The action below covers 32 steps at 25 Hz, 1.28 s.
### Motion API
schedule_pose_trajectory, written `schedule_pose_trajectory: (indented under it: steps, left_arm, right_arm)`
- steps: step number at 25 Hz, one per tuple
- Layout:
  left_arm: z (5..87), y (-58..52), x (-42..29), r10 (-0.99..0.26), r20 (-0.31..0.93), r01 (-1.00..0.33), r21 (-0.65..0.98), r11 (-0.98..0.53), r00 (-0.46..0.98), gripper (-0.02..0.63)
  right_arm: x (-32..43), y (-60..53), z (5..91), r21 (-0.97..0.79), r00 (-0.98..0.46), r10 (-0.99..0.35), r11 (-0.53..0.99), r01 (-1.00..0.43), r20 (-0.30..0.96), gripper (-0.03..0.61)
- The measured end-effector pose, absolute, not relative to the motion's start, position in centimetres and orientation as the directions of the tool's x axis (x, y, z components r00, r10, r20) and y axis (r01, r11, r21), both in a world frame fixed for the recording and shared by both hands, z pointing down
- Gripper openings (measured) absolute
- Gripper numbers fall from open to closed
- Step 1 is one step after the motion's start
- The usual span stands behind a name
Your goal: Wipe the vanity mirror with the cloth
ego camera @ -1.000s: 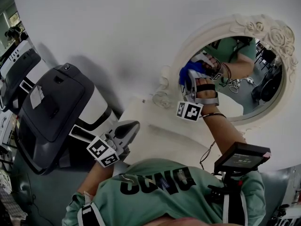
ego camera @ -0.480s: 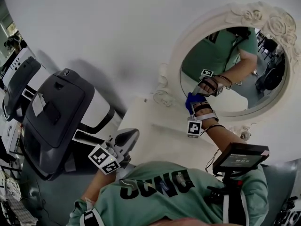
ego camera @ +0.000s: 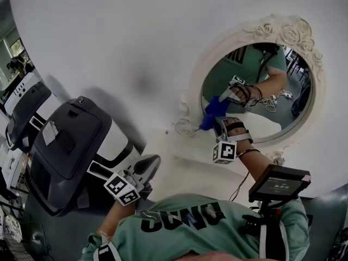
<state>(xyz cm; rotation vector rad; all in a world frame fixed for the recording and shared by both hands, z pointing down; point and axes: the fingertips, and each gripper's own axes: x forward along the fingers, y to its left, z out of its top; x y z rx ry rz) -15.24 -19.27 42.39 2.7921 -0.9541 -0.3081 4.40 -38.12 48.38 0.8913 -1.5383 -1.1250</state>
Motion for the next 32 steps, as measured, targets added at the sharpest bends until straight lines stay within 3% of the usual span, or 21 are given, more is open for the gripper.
schedule_pose_trajectory:
  steps: [3, 6, 11, 21, 24, 28, 32]
  left_arm:
    - [41.2, -19.0, -14.8, -0.611, -0.158, -0.579, 0.209, -0.789, 0.776, 0.009]
    - [40.5, -18.7, -14.8, -0.607, -0.170, -0.578, 0.193, -0.793, 0.776, 0.009]
    - [42.0, -20.7, -16.6, -0.621, -0.181, -0.596, 0.176, -0.784, 0.763, 0.009]
    - [42.4, -21.4, -17.4, -0.633, -0.177, -0.605, 0.189, -0.773, 0.754, 0.009]
    - [42.2, -21.3, -16.6, -0.625, -0.170, -0.596, 0.194, -0.779, 0.762, 0.009]
    - [41.8, -20.8, -14.6, -0.598, -0.162, -0.565, 0.209, -0.798, 0.785, 0.009]
    - [42.4, -19.9, -13.8, -0.585, -0.127, -0.550, 0.229, -0.803, 0.801, 0.009]
  right_arm:
    - [4.2, -37.4, 33.6, 0.984, -0.275, -0.961, 0.035, -0.177, -0.015, 0.051]
    - [6.0, -36.6, 21.6, 0.940, -0.212, -0.945, -0.183, -0.288, -0.249, 0.051]
    - [7.5, -40.0, 15.7, 0.884, -0.085, -0.921, -0.334, -0.325, -0.380, 0.051]
    - [6.3, -43.7, 18.4, 0.875, -0.039, -0.916, -0.367, -0.317, -0.398, 0.051]
    - [5.1, -43.5, 19.5, 0.898, -0.081, -0.929, -0.322, -0.300, -0.361, 0.051]
    - [0.5, -44.3, 28.9, 0.981, -0.201, -0.965, -0.149, -0.122, -0.171, 0.051]
    - [-0.4, -43.5, 46.0, 0.986, -0.223, -0.964, 0.118, 0.117, 0.142, 0.051]
